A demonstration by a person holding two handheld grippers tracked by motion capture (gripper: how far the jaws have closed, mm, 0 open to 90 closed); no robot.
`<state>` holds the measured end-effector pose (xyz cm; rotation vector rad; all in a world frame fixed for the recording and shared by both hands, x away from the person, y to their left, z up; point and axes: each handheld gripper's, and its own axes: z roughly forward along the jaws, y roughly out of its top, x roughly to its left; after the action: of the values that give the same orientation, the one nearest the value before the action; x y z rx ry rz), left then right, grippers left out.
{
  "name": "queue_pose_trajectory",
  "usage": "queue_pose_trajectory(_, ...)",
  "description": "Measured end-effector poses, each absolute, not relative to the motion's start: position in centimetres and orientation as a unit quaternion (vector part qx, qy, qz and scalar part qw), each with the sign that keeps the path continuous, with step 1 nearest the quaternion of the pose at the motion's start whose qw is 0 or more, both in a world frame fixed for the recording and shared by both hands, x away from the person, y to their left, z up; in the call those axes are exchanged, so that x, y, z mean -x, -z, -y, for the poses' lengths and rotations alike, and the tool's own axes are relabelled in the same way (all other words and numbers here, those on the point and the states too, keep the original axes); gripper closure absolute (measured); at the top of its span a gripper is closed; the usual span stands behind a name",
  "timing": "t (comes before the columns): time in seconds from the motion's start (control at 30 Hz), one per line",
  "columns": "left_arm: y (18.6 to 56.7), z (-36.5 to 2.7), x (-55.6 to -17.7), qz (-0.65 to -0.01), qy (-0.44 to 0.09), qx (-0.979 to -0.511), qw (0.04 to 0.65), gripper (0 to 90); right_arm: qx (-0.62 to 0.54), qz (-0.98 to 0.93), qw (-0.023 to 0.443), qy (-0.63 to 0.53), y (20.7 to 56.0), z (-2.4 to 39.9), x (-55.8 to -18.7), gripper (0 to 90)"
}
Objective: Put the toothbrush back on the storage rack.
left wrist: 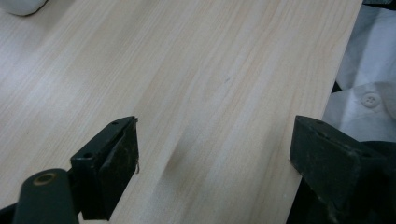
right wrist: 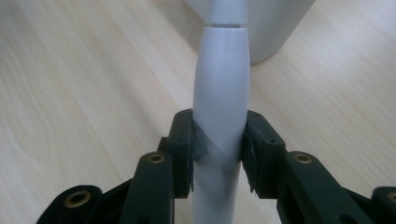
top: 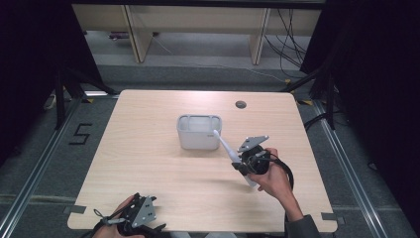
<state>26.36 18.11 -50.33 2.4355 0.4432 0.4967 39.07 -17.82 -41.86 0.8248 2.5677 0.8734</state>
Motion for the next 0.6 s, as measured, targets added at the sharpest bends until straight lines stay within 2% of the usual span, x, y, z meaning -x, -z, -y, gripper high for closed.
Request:
queue_pose_trajectory(0.2, 50.3, -18.1, -26.4, -0.167, -0.189, -0.919, 0.304, 15.4, -0.311, -0.882, 0.148, -0.321, 41.1, 18.2, -39.6, 66.6)
queue_pose_trajectory(0.33, 50.4, -18.1, -26.4, -0.166, -0.189, -0.919, 0.304, 15.4, -0.292, -0.872, 0.168, -0.355, 40.8, 18.5, -40.4, 66.6)
queue_pose_trajectory(0.6, 50.4, -18.1, -26.4, -0.168, -0.189, -0.918, 0.306, 15.4, -0.311, -0.849, 0.172, -0.391, 40.2, 19.3, -41.8, 66.6)
